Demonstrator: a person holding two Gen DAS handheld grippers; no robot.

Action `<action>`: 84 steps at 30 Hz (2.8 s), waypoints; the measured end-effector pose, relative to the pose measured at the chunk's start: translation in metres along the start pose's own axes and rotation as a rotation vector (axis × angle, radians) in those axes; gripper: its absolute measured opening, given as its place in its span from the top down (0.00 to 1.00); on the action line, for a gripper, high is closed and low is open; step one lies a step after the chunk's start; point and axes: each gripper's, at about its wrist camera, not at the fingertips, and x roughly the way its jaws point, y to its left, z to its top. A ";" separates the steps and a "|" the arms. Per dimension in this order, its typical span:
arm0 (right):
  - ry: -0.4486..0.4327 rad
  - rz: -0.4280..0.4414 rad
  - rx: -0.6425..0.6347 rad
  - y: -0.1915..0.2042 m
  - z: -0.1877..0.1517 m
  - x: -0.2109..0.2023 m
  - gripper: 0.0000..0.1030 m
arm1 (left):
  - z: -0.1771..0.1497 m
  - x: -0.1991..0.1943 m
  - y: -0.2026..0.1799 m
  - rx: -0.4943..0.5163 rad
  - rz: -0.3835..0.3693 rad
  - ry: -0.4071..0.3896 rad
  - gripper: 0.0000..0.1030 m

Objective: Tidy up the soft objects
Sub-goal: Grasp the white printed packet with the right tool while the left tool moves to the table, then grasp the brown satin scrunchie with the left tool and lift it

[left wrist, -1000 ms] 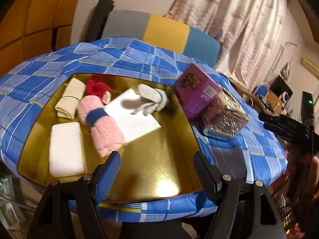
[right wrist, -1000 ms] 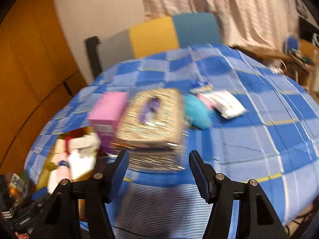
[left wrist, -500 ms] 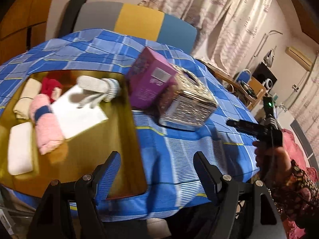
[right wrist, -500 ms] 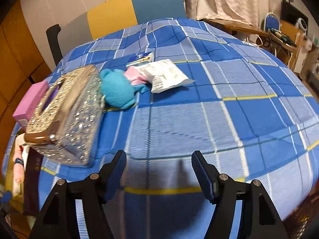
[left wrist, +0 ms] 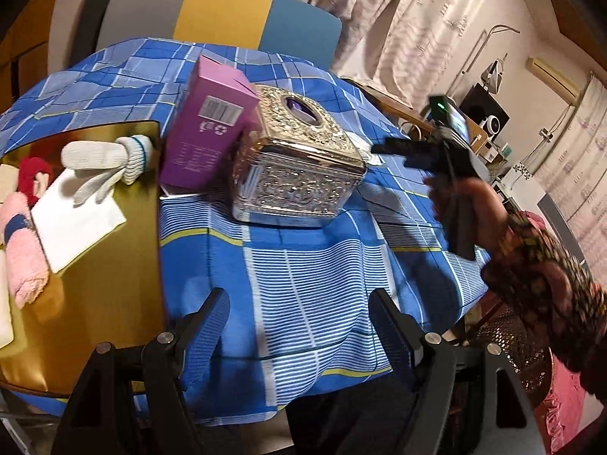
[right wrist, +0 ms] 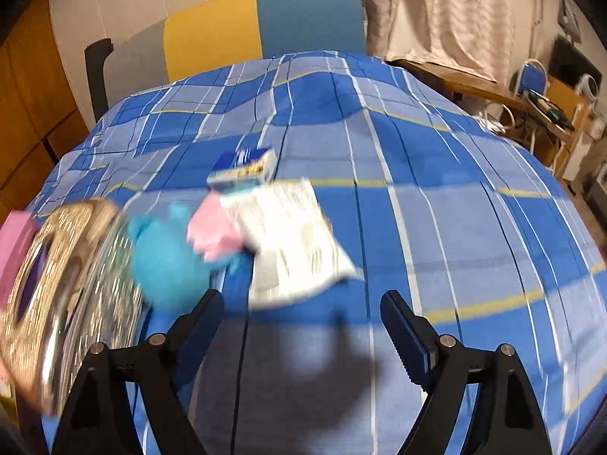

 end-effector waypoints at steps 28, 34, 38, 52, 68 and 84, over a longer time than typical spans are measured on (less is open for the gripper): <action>0.197 0.006 0.021 -0.033 -0.004 0.043 0.40 | 0.034 0.030 -0.029 0.022 -0.046 0.057 0.25; 0.227 0.010 0.042 -0.060 -0.043 0.017 0.40 | 0.072 0.037 -0.068 0.107 -0.066 0.029 0.25; 0.200 0.026 0.051 -0.068 -0.058 0.006 0.40 | 0.106 0.048 -0.096 0.154 -0.084 0.015 0.25; 0.253 0.062 0.143 -0.083 -0.053 0.007 0.40 | 0.208 0.172 -0.155 0.169 0.035 0.153 0.25; 0.276 -0.003 0.227 -0.101 -0.054 0.005 0.40 | 0.227 0.326 -0.148 -0.022 0.149 0.348 0.25; 0.276 0.000 0.244 -0.104 -0.055 0.003 0.39 | 0.215 0.334 -0.140 0.027 0.198 0.278 0.82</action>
